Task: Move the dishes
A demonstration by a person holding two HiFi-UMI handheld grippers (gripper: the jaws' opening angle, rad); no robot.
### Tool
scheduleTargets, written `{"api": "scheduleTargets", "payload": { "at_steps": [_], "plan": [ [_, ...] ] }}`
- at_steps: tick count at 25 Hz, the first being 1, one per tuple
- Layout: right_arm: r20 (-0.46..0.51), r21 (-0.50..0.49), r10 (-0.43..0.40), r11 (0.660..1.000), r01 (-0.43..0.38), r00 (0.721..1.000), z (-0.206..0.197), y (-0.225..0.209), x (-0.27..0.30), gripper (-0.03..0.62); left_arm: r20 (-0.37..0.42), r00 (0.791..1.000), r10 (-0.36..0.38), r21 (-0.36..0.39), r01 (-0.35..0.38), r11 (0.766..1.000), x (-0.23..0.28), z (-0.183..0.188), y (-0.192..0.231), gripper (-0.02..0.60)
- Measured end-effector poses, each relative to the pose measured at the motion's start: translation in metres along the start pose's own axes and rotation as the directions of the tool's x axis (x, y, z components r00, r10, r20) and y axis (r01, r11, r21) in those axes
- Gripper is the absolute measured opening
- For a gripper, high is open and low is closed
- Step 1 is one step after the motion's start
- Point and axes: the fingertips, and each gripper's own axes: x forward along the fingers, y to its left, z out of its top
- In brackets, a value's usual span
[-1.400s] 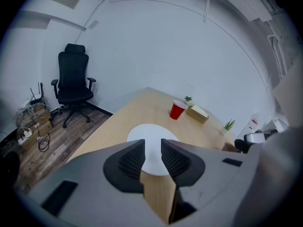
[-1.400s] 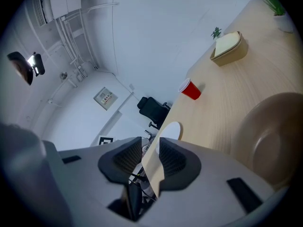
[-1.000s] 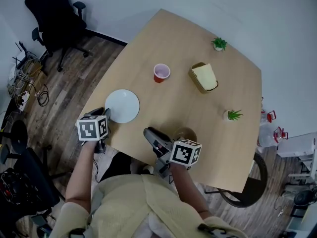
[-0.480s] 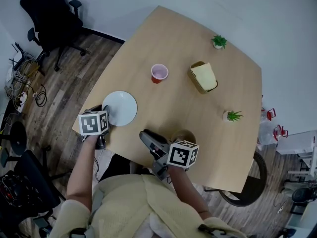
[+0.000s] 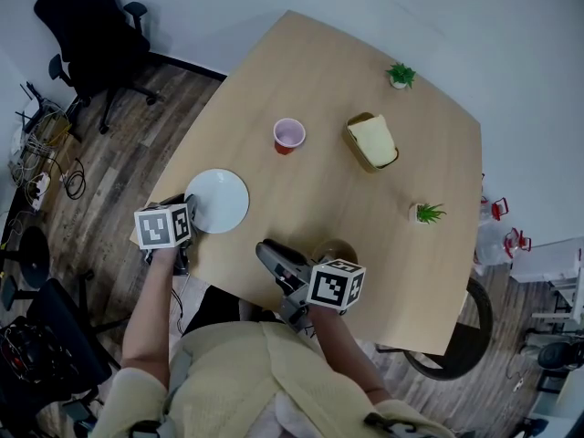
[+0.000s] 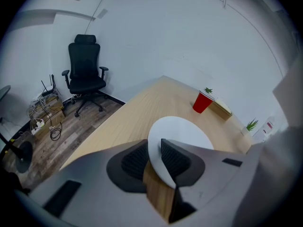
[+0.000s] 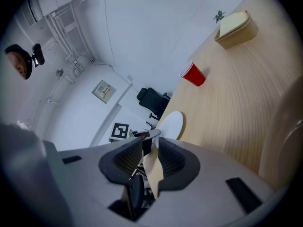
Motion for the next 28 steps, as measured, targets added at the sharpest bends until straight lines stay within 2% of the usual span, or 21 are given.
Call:
{"api": "scheduleTargets", "payload": {
  "at_steps": [6,10,15,19,23,28],
  "plan": [
    [0.005,-0.001,-0.009,1.000,0.009,1.000,0.001,-0.001,-0.005,0.107,0.075,0.997,-0.027,-0.032,0.030,0.999,-0.010,0.011,-0.005,0.077],
    [0.007,0.007,0.003,1.000,-0.003,1.000,0.001,0.002,-0.006,0.104,0.134,0.986,-0.101,-0.085,0.113,0.990,-0.019,0.025,-0.014,0.054],
    [0.003,0.007,0.018,1.000,-0.018,1.000,-0.001,0.007,-0.005,0.104,0.198,0.959,-0.204,-0.174,0.239,0.955,-0.029,0.036,-0.028,0.034],
    [0.019,0.008,0.025,1.000,-0.025,0.999,0.000,0.011,-0.008,0.104,0.265,0.923,-0.280,-0.227,0.342,0.912,-0.039,0.047,-0.043,0.026],
    [0.046,0.010,0.029,1.000,-0.029,0.999,0.003,0.016,-0.013,0.103,0.308,0.890,-0.336,-0.211,0.408,0.889,-0.047,0.058,-0.063,0.025],
    [0.074,0.000,0.015,1.000,-0.015,0.997,0.005,0.018,-0.021,0.101,0.320,0.872,-0.372,-0.140,0.432,0.891,-0.050,0.069,-0.088,0.025]
  ]
}}
